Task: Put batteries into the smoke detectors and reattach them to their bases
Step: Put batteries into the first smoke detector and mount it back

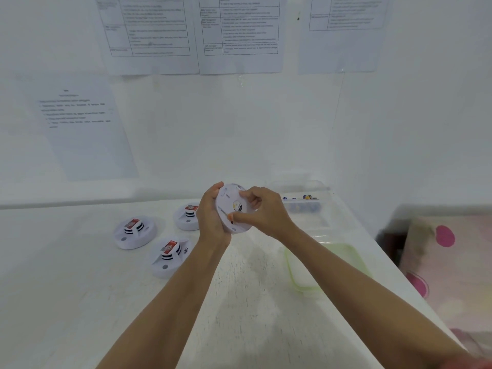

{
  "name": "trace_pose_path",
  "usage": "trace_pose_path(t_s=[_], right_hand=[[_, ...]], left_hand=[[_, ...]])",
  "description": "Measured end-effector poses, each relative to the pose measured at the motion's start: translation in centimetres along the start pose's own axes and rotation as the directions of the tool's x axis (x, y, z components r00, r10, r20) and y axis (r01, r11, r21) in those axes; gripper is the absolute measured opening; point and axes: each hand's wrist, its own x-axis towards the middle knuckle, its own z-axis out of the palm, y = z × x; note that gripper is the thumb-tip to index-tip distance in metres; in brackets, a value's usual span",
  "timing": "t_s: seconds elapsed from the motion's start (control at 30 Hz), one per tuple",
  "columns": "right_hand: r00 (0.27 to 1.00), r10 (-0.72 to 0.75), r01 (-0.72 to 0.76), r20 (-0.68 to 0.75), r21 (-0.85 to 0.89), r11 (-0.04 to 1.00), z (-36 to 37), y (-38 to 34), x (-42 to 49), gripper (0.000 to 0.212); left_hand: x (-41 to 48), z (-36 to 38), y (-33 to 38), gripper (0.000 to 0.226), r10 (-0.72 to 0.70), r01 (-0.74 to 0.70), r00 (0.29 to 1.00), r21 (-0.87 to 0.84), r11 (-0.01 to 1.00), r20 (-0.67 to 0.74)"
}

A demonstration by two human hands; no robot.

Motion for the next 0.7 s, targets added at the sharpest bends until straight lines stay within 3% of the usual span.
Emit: trace_pose_path(t_s=[0.3,0.4,0.47,0.5,0.57,0.63,0.7], right_hand=[[0.998,0.031,-0.033,-0.050,-0.026,0.999,0.7,-0.1,-0.5,0.049],[0.996,0.074,-0.073,0.050,-0.025,0.997,0.5,0.4,-0.7,0.048],[0.975,0.188,-0.200,0.115,0.106,0.974,0.1,0.3,-0.5,0.036],[0.944,0.281,-0.317,0.172,0.245,0.916,-0.3,0.1,-0.4,0.029],[0.834,0.430,-0.552,0.346,0.510,0.660,-0.8,-0.5,-0.2,0.026],[0.789,0.449,-0.611,0.420,0.618,0.495,-1.0,-0.4,-0.2,0.036],[0.793,0.446,-0.597,0.415,0.675,0.434,-0.8,-0.1,-0.5,0.038]], left_hand=[[0.4,-0.3,-0.8,0.014,0.050,-0.049,0.999,0.039,0.998,-0.015],[0.4,-0.7,-1.2,0.019,0.138,-0.135,0.990,0.201,0.970,0.001],[0.2,-0.2,-1.0,0.017,0.241,-0.240,0.970,0.345,0.908,0.038],[0.0,0.1,-1.0,0.017,0.293,-0.298,0.953,0.428,0.853,0.079],[-0.3,0.3,-1.2,0.020,0.355,-0.409,0.911,0.561,0.720,0.208],[-0.4,0.3,-1.8,0.023,0.363,-0.467,0.883,0.633,0.617,0.298],[-0.4,0.2,-2.5,0.022,0.320,-0.474,0.880,0.661,0.581,0.350]])
